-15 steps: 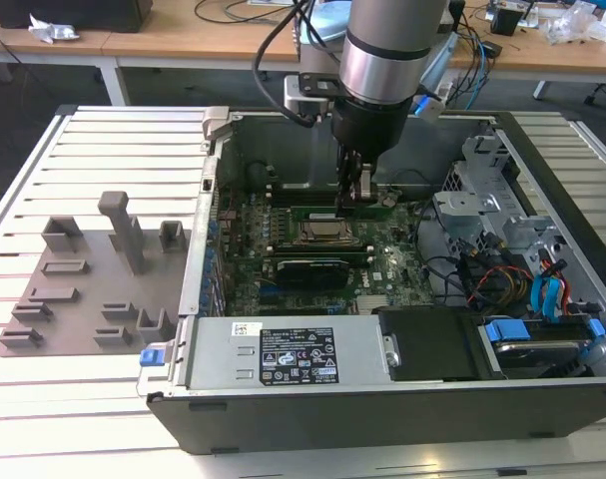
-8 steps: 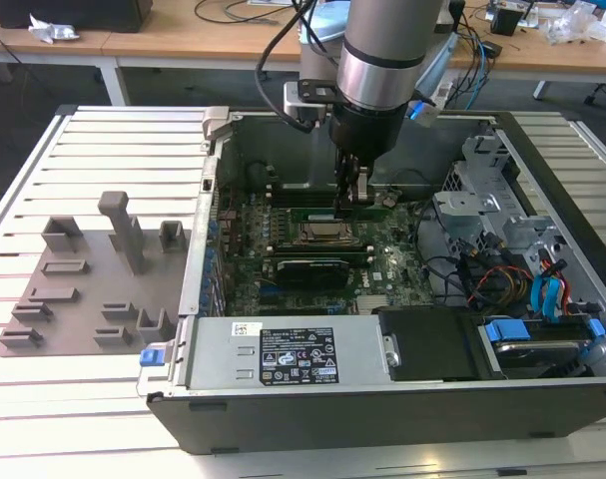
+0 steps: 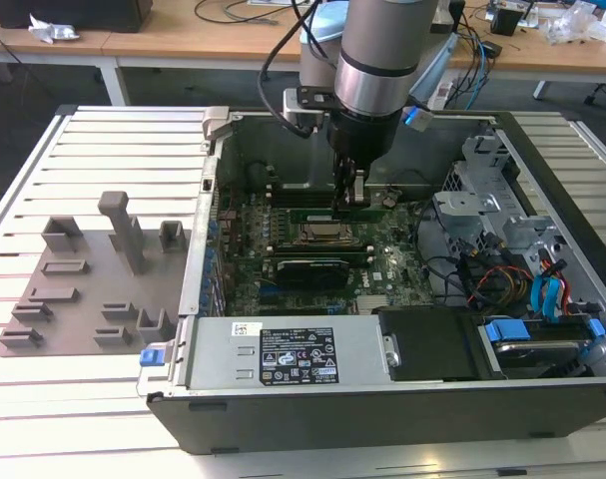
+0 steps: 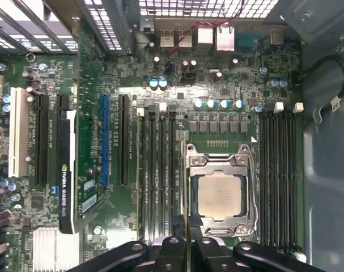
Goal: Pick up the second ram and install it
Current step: 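Insert the second ram into the second slot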
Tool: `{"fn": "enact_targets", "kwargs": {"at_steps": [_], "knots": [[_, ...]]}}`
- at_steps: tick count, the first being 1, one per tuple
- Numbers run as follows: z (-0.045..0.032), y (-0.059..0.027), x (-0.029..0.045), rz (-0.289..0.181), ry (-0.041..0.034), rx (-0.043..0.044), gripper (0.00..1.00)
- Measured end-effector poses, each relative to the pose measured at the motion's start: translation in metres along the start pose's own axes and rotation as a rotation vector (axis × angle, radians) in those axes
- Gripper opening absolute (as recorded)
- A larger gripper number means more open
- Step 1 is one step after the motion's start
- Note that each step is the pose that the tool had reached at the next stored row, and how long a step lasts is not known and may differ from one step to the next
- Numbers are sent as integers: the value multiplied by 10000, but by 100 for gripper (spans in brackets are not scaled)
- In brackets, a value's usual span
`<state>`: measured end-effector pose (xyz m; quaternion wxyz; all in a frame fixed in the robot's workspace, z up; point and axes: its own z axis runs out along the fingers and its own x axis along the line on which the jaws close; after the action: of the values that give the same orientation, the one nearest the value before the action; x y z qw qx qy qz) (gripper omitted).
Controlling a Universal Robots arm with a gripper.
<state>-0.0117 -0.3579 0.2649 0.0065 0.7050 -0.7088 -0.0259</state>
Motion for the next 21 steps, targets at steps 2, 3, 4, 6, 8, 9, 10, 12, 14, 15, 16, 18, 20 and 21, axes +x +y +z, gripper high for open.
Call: {"fn": "enact_targets", "kwargs": {"at_steps": [2, 3, 4, 6, 8, 9, 10, 12, 14, 15, 16, 18, 20, 21], "knots": [[57, -2, -53, 0, 0, 0, 13], [68, -2, -66, 1, 0, 0, 13], [79, -3, -79, 0, 0, 0, 13], [109, -4, -116, 0, 0, 0, 13], [121, -5, -145, 0, -2, 1, 13], [129, -4, -169, 0, 1, -1, 13], [136, -3, -178, 0, -1, -1, 13], [154, 2, -167, -1, 1, -1, 13], [155, 48, -98, 0, 2, 3, 13], [155, 66, -73, 0, 1, 6, 13], [156, 99, -24, -1, 2, 11, 13], [156, 135, 37, -1, 5, 14, 13], [160, 149, 157, -1, 9, 14, 13], [166, 149, 185, 3, 30, 15, 13]]}}
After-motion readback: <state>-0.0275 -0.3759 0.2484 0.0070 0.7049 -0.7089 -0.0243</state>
